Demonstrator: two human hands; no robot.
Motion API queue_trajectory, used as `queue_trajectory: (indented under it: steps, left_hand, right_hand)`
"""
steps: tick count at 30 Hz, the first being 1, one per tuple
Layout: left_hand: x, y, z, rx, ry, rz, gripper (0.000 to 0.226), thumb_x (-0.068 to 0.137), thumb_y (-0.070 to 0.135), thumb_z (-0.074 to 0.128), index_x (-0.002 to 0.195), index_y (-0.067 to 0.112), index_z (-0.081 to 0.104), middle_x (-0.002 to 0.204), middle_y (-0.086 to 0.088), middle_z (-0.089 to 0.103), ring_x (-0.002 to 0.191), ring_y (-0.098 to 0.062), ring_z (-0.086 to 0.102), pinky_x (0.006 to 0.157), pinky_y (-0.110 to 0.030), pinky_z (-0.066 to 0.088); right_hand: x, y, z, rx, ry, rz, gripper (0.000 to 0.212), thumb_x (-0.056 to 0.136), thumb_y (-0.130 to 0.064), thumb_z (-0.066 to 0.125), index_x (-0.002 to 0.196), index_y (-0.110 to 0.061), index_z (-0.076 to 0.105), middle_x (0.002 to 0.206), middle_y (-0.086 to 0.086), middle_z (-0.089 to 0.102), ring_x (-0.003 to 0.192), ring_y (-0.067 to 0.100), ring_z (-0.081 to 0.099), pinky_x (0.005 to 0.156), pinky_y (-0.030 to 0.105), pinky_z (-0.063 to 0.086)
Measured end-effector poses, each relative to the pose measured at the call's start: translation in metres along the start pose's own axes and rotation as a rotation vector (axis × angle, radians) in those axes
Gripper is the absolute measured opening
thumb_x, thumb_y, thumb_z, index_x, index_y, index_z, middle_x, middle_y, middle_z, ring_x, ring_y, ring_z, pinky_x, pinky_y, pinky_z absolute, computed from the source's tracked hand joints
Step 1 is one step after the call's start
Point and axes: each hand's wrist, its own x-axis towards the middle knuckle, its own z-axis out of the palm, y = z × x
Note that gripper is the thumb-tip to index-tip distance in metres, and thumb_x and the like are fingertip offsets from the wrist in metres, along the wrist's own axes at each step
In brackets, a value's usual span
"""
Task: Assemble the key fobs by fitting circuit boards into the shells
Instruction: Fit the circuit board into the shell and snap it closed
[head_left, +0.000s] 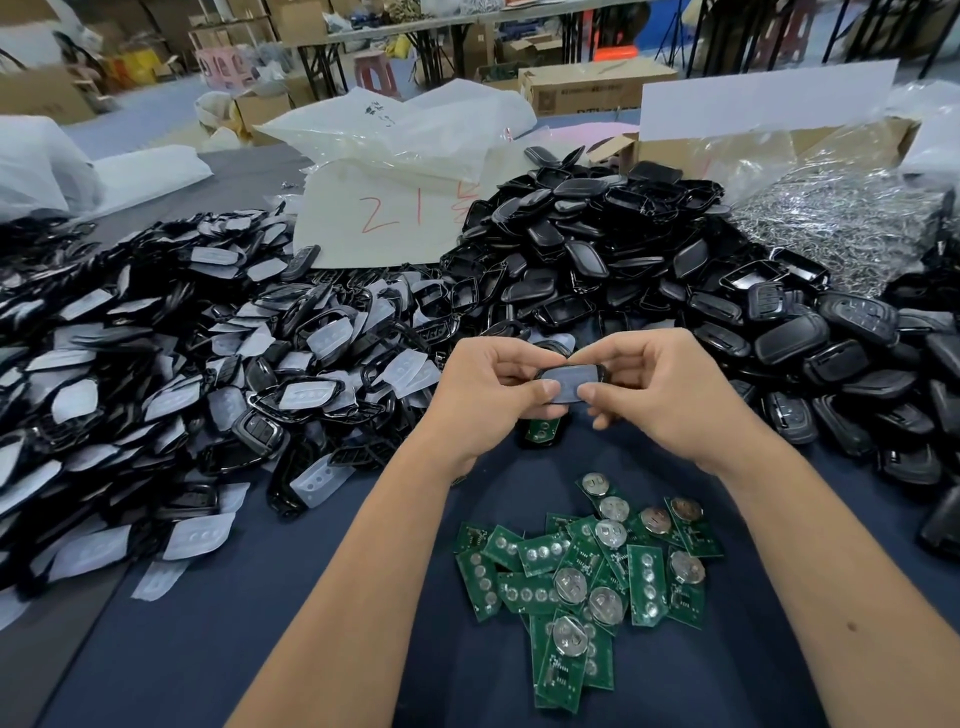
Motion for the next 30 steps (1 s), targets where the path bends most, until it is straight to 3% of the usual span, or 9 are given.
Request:
queue_trajectory:
  steps: [4,7,11,16,21,30]
  left_hand:
    - [-0.0015,0.0041,-0.0033,-0.039,-0.028,-0.017,0.02,0.092,-0.011,0.068,0.103,0.002,0.077,0.103,-0.035,0.069,0.083,-0.026,0.074,0.073,-0.028,0.063]
    - [-0.0013,0.0045,-0.0038,-0.052,-0.041,-0.012,0.019,0.093,-0.01,0.067,0.101,0.004,0.078,0.098,-0.036,0.067,0.084,-0.024,0.073,0.073,-0.028,0.062]
    - [-0.0009,0.003,-0.0024,-0.034,-0.039,0.011,0.019,0.092,-0.011,0.068,0.1,0.004,0.078,0.087,-0.02,0.068,0.081,-0.021,0.074,0.074,-0.029,0.062]
    - [-0.0017,0.0035,-0.0014,0.01,-0.006,0.055,0.021,0.087,-0.013,0.073,0.1,0.003,0.077,0.094,-0.023,0.075,0.081,-0.024,0.076,0.073,-0.031,0.063]
    - [-0.0025,0.0051,-0.0008,0.005,0.013,0.064,0.021,0.086,-0.013,0.074,0.102,-0.001,0.075,0.093,-0.023,0.075,0.077,-0.026,0.076,0.071,-0.03,0.063]
    - [-0.0016,0.0058,-0.0015,-0.07,0.013,0.018,0.019,0.089,-0.012,0.071,0.096,0.004,0.077,0.08,-0.01,0.073,0.077,-0.021,0.074,0.072,-0.028,0.063]
  right_hand:
    - [-0.0005,-0.0022,0.0008,0.025,0.028,-0.016,0.018,0.09,-0.001,0.078,0.099,-0.017,0.08,0.075,0.015,0.072,0.064,0.031,0.072,0.059,0.031,0.059]
    - [0.0004,-0.003,0.0023,0.032,0.046,-0.013,0.015,0.091,-0.001,0.077,0.092,-0.016,0.08,0.071,0.019,0.07,0.056,0.025,0.071,0.053,0.025,0.055]
    - [-0.0005,-0.0046,0.0023,0.053,0.022,-0.03,0.019,0.092,0.005,0.073,0.095,-0.013,0.079,0.076,0.02,0.072,0.061,0.027,0.071,0.056,0.028,0.057]
    - [-0.0029,-0.005,-0.0004,0.102,-0.029,-0.014,0.031,0.092,0.01,0.068,0.104,-0.015,0.079,0.091,0.016,0.076,0.072,0.021,0.072,0.061,0.025,0.056]
    - [-0.0021,-0.004,0.0041,0.064,0.065,-0.021,0.008,0.096,-0.008,0.073,0.098,-0.014,0.078,0.08,0.013,0.075,0.064,0.022,0.069,0.056,0.027,0.054]
    - [-0.0013,-0.0054,0.0061,0.03,0.088,-0.02,0.007,0.099,-0.011,0.071,0.096,-0.013,0.078,0.073,0.009,0.075,0.056,0.024,0.067,0.05,0.028,0.052]
